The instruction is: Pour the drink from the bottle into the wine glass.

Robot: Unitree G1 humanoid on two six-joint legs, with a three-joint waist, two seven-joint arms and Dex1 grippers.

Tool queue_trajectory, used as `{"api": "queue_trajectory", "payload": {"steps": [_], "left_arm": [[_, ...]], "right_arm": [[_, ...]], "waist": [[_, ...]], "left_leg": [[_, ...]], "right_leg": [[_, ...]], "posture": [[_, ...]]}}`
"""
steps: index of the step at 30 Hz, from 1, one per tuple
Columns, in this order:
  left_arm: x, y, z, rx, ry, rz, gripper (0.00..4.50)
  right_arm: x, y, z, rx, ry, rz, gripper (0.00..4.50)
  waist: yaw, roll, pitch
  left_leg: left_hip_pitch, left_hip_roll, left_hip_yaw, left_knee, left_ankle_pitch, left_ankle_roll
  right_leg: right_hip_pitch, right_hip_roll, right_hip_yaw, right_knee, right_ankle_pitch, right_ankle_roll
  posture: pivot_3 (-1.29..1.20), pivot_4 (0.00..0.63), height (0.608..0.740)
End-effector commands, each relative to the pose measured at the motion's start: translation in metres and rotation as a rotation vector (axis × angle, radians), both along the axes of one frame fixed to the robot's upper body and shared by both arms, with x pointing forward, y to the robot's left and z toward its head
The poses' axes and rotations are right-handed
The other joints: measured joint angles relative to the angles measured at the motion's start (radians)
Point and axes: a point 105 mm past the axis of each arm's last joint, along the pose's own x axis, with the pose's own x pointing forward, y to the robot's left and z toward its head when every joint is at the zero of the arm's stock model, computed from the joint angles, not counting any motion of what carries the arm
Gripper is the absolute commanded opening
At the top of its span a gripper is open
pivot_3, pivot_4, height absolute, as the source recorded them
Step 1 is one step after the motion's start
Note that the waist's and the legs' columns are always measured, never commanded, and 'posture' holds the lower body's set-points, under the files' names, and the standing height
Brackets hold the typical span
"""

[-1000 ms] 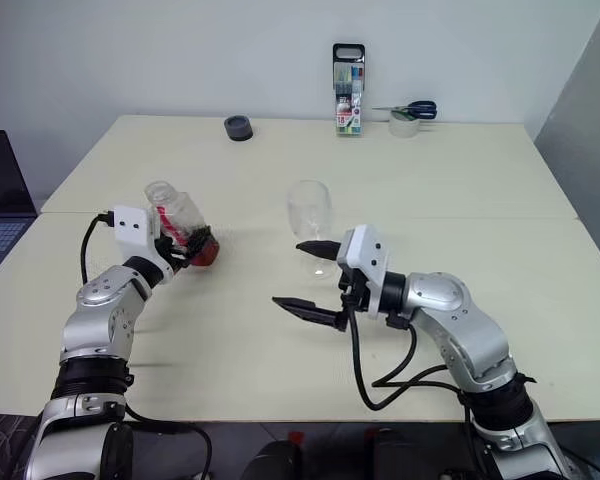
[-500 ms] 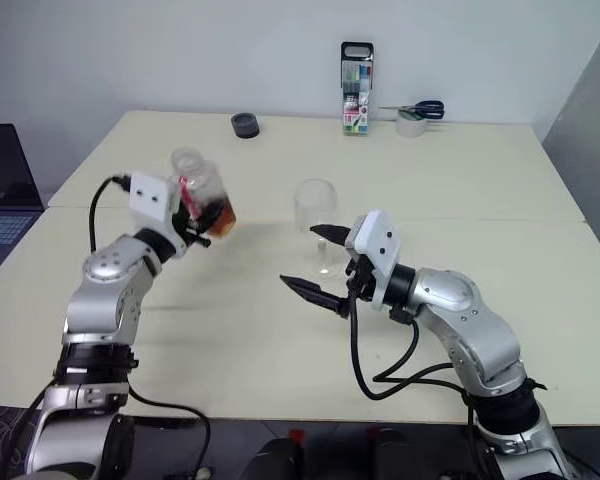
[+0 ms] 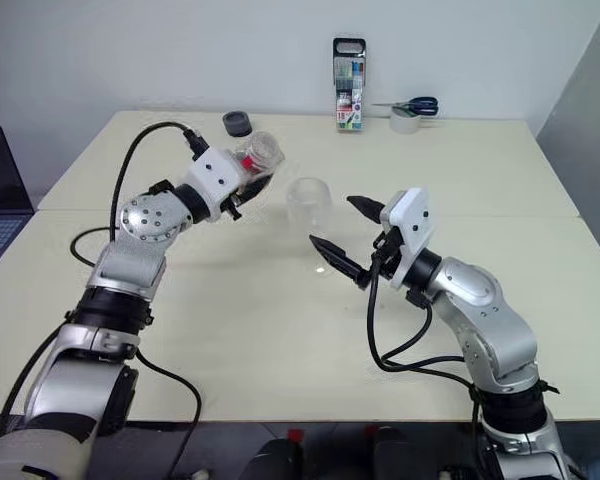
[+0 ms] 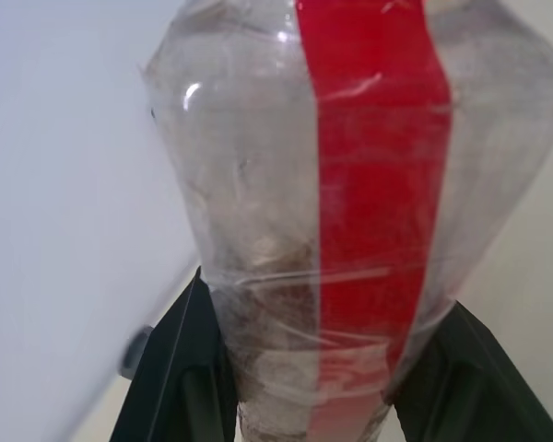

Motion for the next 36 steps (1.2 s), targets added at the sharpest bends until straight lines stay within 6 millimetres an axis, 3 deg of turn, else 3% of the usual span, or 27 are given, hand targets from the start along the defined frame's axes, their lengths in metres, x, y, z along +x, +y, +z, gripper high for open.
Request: {"api": "queue_trajectory", "payload": {"steps": [1, 19, 36], "left_arm": [[-0.003, -0.010, 0.024, 0.087, -0.133, -0.053, 1.69], [0.005, -0.014, 0.039, 0.328, -0.332, -0.079, 1.69], [0.002, -0.024, 0.057, 0.424, -0.453, -0.102, 1.69]], "right_arm": [[-0.002, 0.001, 0.007, -0.003, -0.034, -0.012, 4.50], [-0.003, 0.004, 0.005, -0.041, -0.010, 0.001, 4.50], [-0.008, -0.002, 0.006, -0.030, -0.008, 0.013, 4.50]], "waist": [[0.000, 0.000, 0.000], [-0.010, 0.000, 0.000], [-0.021, 0.000, 0.000]], "left_leg": [[0.000, 0.000, 0.000, 0.000, 0.000, 0.000], [-0.008, -0.001, 0.001, 0.001, 0.000, 0.000], [-0.008, -0.001, 0.001, 0.002, 0.000, 0.000]], "right_leg": [[0.000, 0.000, 0.000, 0.000, 0.000, 0.000], [-0.009, 0.000, 0.001, 0.002, 0.000, 0.000], [-0.009, 0.000, 0.000, 0.007, 0.000, 0.000]], "posture": [[0.00, 0.150, 0.740], [0.00, 0.150, 0.740], [0.00, 0.150, 0.740]]}}
